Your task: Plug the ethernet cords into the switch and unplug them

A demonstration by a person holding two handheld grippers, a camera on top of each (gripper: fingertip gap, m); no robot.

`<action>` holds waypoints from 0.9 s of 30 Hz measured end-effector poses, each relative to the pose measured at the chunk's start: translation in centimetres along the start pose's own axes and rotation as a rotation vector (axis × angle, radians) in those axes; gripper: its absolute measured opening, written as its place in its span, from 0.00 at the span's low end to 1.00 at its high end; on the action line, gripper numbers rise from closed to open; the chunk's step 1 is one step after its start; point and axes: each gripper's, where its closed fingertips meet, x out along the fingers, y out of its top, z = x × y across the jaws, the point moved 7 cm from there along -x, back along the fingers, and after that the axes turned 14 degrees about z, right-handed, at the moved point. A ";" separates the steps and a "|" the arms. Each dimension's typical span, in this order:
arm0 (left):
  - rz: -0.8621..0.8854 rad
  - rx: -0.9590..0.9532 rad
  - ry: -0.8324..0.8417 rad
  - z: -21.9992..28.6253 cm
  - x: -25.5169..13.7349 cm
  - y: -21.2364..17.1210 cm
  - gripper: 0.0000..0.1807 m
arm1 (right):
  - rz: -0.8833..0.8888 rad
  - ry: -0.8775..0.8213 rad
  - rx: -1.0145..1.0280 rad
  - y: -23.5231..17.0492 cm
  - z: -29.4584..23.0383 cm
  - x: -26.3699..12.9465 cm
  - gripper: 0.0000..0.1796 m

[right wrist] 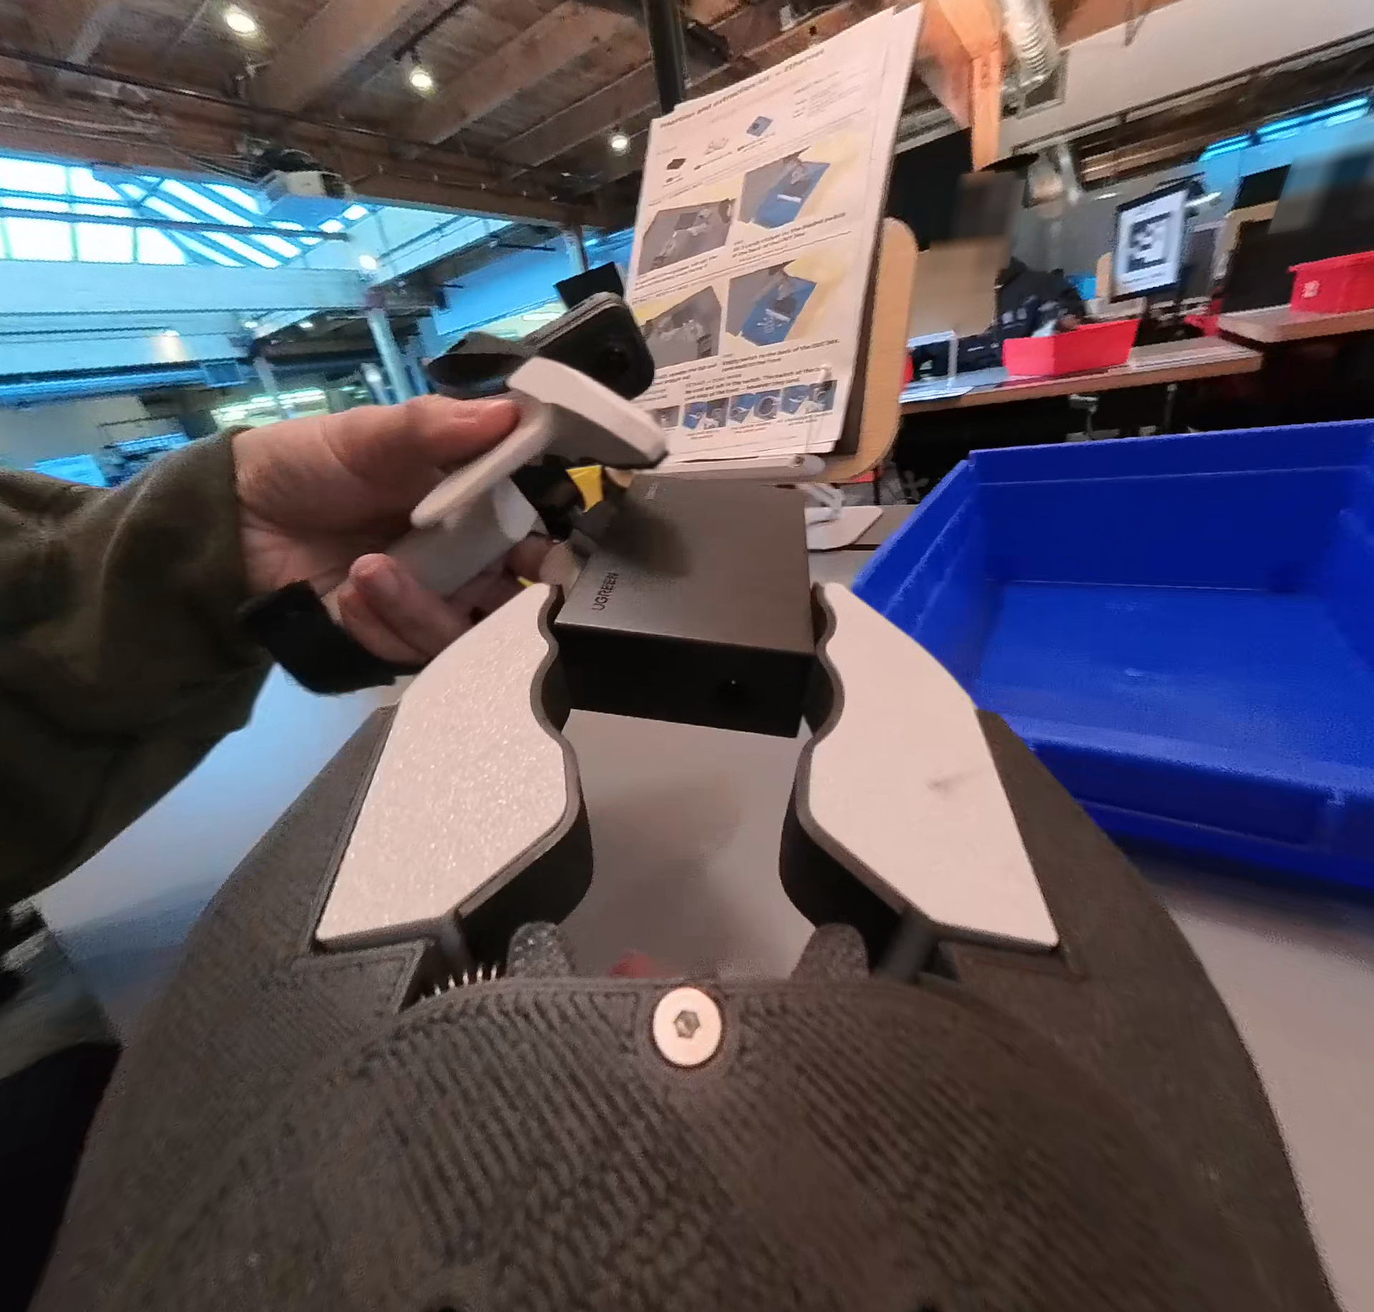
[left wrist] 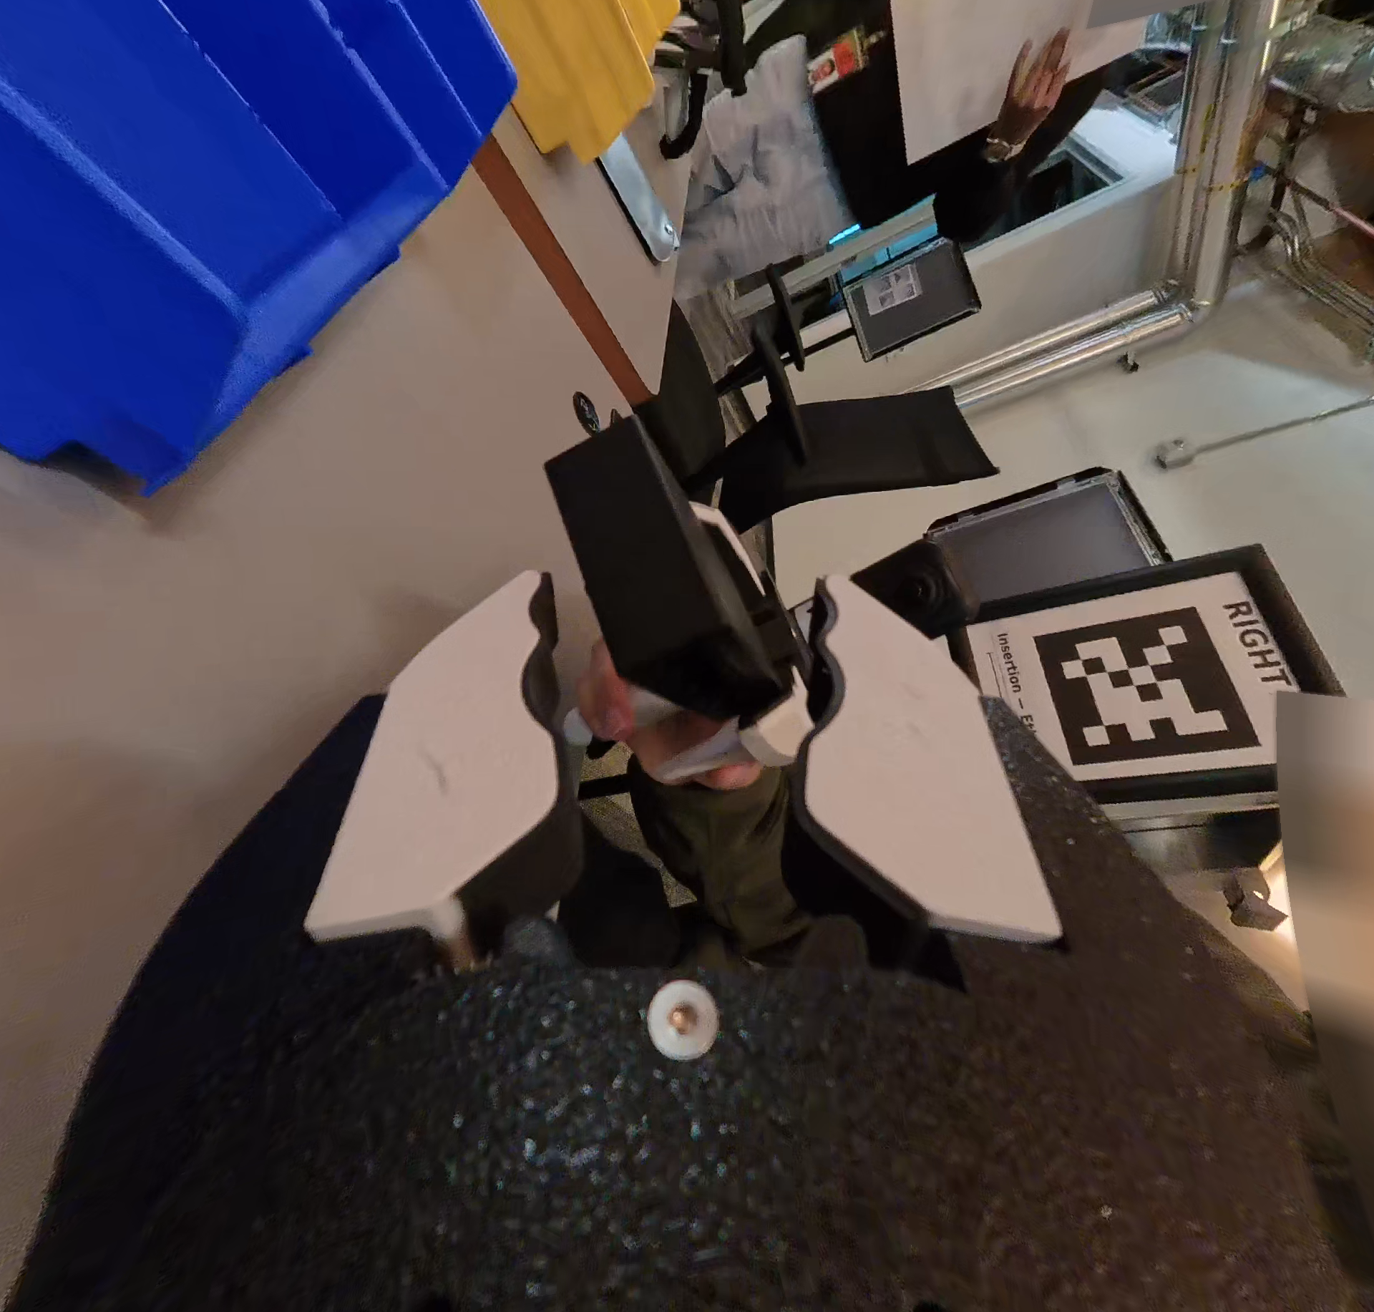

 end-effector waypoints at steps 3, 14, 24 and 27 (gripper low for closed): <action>0.015 -0.034 -0.018 -0.4 0.2 0.0 0.27 | 0.005 0.012 -0.004 0.1 -0.3 0.1 0.35; 0.044 -0.162 -0.038 -1.6 0.6 -0.4 0.17 | -0.020 -0.028 -0.193 -0.5 -0.3 -0.2 0.35; 0.012 -0.148 -0.016 -1.7 0.4 -0.1 0.16 | -0.044 -0.049 -0.211 -0.9 -0.5 0.1 0.35; 0.008 -0.145 -0.018 -1.7 0.4 -0.1 0.16 | -0.031 -0.054 -0.230 -1.1 -0.5 0.1 0.35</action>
